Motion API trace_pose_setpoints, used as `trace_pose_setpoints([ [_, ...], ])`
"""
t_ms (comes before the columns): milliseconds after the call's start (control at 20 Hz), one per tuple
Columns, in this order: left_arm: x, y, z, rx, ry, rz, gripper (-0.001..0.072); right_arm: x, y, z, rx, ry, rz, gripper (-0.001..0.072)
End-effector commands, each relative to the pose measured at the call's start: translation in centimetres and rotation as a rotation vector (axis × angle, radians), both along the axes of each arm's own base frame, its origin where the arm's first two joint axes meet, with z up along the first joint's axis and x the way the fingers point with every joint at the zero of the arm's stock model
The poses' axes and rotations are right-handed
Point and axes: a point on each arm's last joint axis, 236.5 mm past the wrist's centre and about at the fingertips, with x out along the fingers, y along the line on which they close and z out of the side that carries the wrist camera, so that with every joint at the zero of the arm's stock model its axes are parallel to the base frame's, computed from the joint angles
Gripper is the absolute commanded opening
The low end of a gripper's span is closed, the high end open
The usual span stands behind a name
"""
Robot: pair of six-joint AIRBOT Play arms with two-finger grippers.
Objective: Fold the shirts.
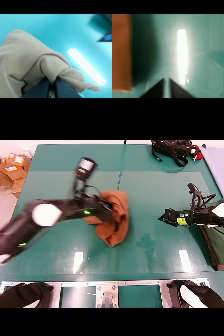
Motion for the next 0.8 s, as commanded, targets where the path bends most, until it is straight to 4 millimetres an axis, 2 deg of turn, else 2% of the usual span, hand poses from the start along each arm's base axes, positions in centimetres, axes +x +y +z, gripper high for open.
trace_pose_setpoints([
  [0, 0.0, -5.0, -4.6, -0.058, 0.121, -0.017, 0.0656, 0.0, 0.0, 0.0, 0.0, 0.0, 0.0, 0.0365],
  [50, 0.4, -4.8, -5.9, -0.051, 0.169, 0.005, 0.0716, 0.0, -0.2, 0.0, 0.0, 0.001, -0.005, 0.0432],
  [150, 1.5, -2.8, -6.4, -0.04, 0.223, 0.036, 0.072, -0.1, -0.5, 0.0, 0.003, 0.01, -0.013, 0.043],
  [250, 2.3, 0.8, -6.3, -0.016, 0.319, 0.054, 0.072, -0.7, -1.2, -0.2, 0.009, 0.041, -0.026, 0.043],
  [350, 2.6, 4.8, -6.9, 0.015, 0.427, 0.075, 0.072, -1.4, -1.6, -0.8, 0.012, 0.074, -0.033, 0.043],
  [400, 2.4, 6.6, -7.8, 0.029, 0.487, 0.089, 0.072, -1.9, -1.6, -1.7, 0.012, 0.095, -0.034, 0.043],
  [500, 1.6, 8.7, -10.0, 0.044, 0.584, 0.123, 0.072, -3.4, -1.4, -4.3, 0.02, 0.149, -0.05, 0.043],
  [600, 0.1, 9.3, -13.2, 0.054, 0.65, 0.152, 0.072, -4.4, -1.1, -7.5, 0.032, 0.185, -0.087, 0.043],
  [650, -0.5, 9.0, -14.6, 0.041, 0.673, 0.172, 0.072, -4.7, -0.5, -9.0, 0.047, 0.191, -0.081, 0.0429],
  [750, -1.6, 7.8, -17.3, 0.012, 0.692, 0.22, 0.072, -4.7, 1.4, -10.6, 0.104, 0.2, -0.056, 0.0429],
])
